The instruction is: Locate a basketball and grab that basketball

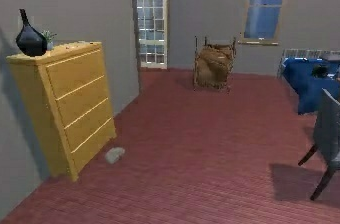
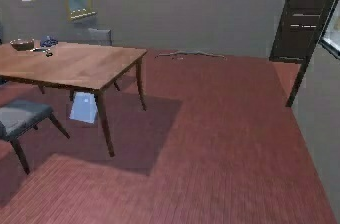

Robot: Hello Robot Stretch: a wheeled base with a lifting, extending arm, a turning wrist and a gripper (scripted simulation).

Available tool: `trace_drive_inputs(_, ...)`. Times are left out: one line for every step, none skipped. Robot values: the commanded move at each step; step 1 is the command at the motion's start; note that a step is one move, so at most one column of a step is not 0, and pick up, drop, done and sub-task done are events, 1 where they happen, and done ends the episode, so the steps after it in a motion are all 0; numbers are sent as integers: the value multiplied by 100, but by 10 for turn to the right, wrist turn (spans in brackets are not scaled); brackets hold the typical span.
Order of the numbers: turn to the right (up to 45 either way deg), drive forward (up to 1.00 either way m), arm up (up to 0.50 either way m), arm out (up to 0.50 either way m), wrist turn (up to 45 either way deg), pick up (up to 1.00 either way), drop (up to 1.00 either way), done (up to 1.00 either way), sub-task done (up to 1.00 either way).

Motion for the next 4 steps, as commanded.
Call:
trace_drive_inputs(-30, 0, 0, 0, 0, 0, 0, 0, 0)
trace_drive_inputs(0, 100, 0, 0, 0, 0, 0, 0, 0)
trace_drive_inputs(0, 100, 0, 0, 0, 0, 0, 0, 0)
trace_drive_inputs(0, 100, 0, 0, 0, 0, 0, 0, 0)
